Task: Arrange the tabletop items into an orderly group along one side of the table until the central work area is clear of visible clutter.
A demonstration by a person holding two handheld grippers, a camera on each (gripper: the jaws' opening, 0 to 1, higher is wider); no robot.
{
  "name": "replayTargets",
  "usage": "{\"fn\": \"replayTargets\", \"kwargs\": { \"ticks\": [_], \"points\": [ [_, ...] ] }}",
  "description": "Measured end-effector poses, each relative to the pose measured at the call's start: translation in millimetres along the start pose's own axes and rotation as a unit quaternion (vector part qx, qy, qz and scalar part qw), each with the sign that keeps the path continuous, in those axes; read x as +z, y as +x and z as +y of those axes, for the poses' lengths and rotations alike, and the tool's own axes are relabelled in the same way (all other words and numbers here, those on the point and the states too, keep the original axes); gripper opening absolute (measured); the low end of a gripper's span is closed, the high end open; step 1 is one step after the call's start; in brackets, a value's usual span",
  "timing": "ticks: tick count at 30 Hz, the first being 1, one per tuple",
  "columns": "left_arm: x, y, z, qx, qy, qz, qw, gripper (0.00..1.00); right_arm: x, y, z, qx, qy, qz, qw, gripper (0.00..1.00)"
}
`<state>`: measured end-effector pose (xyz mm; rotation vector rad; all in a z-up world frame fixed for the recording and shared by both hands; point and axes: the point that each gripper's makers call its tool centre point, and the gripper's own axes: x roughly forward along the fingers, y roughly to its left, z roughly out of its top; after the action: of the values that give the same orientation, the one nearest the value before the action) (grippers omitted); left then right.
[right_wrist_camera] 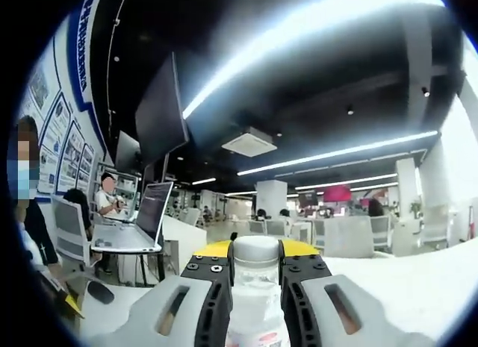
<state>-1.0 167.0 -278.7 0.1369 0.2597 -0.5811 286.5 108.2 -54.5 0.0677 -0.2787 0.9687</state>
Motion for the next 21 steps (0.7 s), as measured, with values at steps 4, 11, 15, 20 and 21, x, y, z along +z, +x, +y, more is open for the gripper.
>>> {"fn": "replayTargets", "kwargs": {
  "ticks": [4,11,15,20,21],
  "points": [
    [0.1,-1,-1.2,0.004,-0.001,0.001,1.0000,0.94,-5.5,9,11,0.015,0.003,0.001,0.9999,0.19],
    [-0.1,-4,-1.4,0.009,-0.002,0.000,1.0000,0.94,-22.4,16,32,0.045,0.010,0.006,0.9989,0.19],
    [-0.6,-5,-0.3,0.010,-0.003,0.001,0.9999,0.94,-34.1,25,36,0.060,0.029,0.011,0.9977,0.19],
    [1.4,-6,-1.5,0.006,-0.001,-0.004,1.0000,0.94,-51.5,34,42,0.075,0.041,0.018,0.9962,0.19],
    [1.7,-6,-1.5,0.005,-0.001,-0.004,1.0000,0.94,-54.4,35,43,0.078,0.041,0.020,0.9959,0.19]
  ]
}}
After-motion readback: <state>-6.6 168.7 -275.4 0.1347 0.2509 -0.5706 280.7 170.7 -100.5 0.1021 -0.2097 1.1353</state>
